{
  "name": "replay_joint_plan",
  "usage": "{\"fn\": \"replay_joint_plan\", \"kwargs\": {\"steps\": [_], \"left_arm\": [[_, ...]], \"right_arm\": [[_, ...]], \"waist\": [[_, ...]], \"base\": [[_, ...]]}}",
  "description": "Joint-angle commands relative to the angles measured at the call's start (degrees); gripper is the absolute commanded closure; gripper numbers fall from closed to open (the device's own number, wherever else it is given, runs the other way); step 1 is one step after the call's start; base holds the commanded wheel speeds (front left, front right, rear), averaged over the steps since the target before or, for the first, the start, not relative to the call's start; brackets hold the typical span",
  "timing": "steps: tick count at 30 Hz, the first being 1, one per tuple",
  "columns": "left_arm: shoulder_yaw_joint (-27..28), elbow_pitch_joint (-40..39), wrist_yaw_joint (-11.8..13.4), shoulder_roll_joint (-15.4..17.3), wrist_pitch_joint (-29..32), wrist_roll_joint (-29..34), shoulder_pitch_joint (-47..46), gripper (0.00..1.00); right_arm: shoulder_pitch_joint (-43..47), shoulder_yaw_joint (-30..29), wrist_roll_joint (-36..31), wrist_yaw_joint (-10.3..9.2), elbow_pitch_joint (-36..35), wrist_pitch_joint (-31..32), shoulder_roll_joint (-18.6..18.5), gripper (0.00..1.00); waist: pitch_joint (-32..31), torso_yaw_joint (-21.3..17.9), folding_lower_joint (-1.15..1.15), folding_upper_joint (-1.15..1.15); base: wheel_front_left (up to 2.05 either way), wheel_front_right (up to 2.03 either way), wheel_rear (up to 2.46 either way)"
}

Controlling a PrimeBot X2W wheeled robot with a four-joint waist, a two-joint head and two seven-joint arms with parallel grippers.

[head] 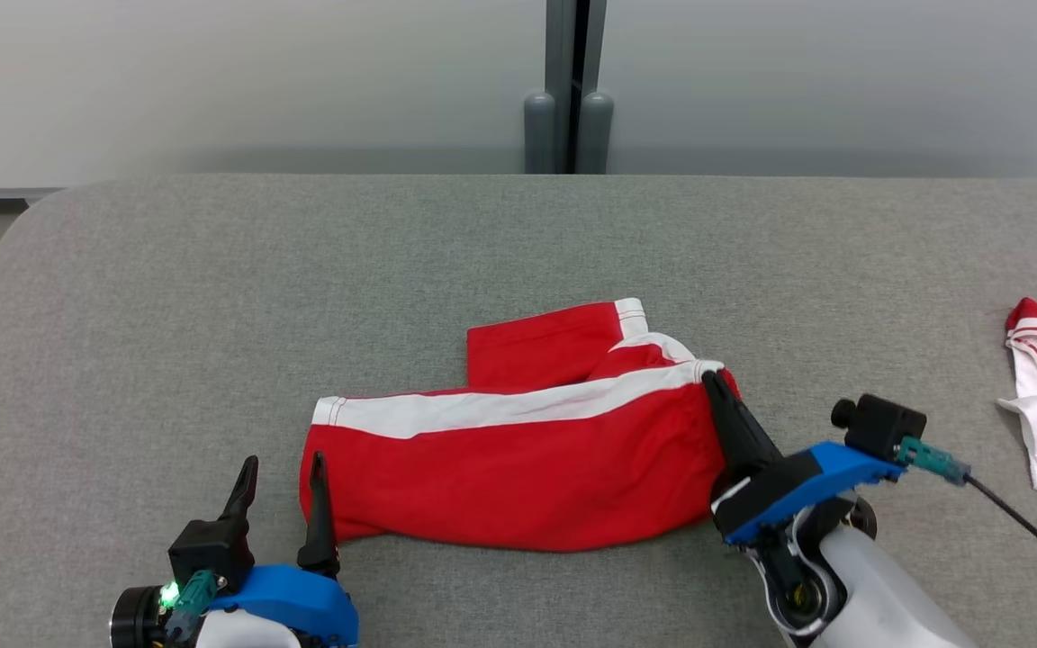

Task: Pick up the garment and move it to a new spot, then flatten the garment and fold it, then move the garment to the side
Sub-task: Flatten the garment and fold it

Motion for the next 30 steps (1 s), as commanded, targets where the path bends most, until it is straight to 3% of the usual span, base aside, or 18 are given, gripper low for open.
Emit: {"fn": "replay_joint_plan", "kwargs": {"steps": [1,7,15,21,30], "left_arm": [[0.12,-0.88,-0.38,-0.04,-0.27,-0.46,0.14,0.0],[-0.53,-1.12,-1.59,-0.03,-0.26,-2.47,-0.79,0.0],[0.1,6.07,-3.34,1.02,0.15,-4.5,-7.14,0.0],[1.07,12.45,-2.65,2.64,5.36,-5.69,-13.82,0.0],[0.9,15.05,-4.43,3.49,14.24,-8.74,-16.73,0.0]], "right_arm": [[2.66,0.59,-0.7,0.0,-1.51,-0.55,-1.09,1.0],[9.17,3.51,-3.73,0.0,-7.67,-0.82,-3.51,1.0],[11.25,5.57,-6.83,0.0,-10.5,-0.88,-2.8,1.0],[10.02,6.14,-8.19,0.0,-10.25,-0.89,-1.73,1.0],[9.22,5.84,-8.89,0.0,-9.36,-0.92,-0.72,1.0]], "waist": [[-0.78,-0.89,0.0,-0.01],[-1.95,-3.49,0.0,-0.01],[-0.43,-6.17,0.0,-0.01],[0.71,-6.64,0.0,-0.01],[1.22,-6.17,0.0,-0.01]], "base": [[0.0,0.0,0.0],[0.0,0.0,0.0],[0.0,0.0,0.0],[0.0,0.0,0.0],[0.0,0.0,0.0]]}}
